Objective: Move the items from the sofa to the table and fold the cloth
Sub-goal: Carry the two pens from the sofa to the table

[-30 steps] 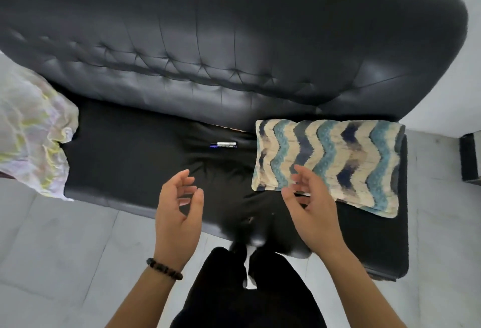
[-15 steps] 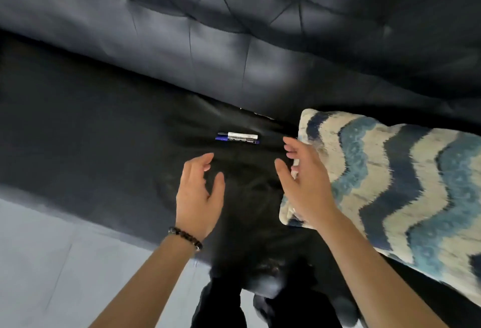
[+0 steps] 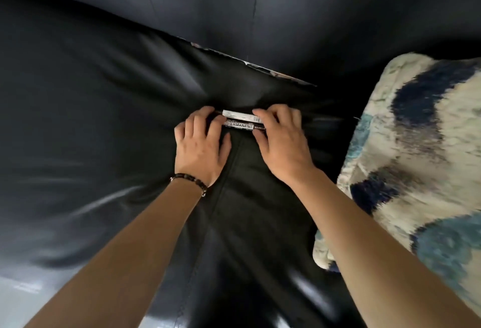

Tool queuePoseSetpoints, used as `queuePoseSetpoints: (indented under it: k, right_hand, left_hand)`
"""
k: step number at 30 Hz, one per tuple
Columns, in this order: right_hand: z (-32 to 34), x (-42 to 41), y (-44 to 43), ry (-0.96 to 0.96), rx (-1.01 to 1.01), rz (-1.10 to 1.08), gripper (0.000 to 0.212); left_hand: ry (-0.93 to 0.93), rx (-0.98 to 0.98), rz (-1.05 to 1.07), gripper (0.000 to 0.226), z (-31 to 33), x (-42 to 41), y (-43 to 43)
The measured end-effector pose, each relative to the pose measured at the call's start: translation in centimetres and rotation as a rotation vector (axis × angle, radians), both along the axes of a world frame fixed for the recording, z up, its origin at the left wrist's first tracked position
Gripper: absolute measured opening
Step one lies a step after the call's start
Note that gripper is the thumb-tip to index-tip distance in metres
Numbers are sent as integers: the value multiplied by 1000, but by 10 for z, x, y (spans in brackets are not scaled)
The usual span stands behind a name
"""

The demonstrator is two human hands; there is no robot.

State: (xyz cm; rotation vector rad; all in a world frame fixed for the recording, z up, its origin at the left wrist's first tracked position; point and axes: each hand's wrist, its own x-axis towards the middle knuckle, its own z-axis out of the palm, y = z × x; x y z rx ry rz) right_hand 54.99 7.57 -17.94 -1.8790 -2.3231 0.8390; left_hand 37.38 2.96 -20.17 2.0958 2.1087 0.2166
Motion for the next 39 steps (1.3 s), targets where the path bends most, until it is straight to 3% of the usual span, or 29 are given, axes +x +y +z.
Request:
queuePoseSetpoints:
  k: [7,14,17,22,28,33,36,39]
  right_hand:
    - [8,-1,0,-13,-77,-25,26]
    - [34,12,-25,91,-274,-138,35]
    - [45,22,-48,73,-276,-164,35]
    - [100,46,-100,90,-237,-169,33]
    - [219,93,-192,226,-239,-202,33]
    - [358,126,-240,376,-114,-460,33]
    - [453,141,-262,421,-17,-641,28]
    - [540,152,-286,482,110,-761,23]
  left_hand:
    - [10,-6,0,29,6,7,4]
    - [-16,-140,-121,27,31,6,7]
    - [26,-186,-257,30,44,11,-3]
    - [37,-132,-273,25,97,28,-62]
    - [-116,-116,-193,23,221,53,-158]
    - [-535,-277,214,23,387,71,-198]
    - [-640,-178,289,9,494,77,-208]
    - [-728,-53,262,11,584,72,-220]
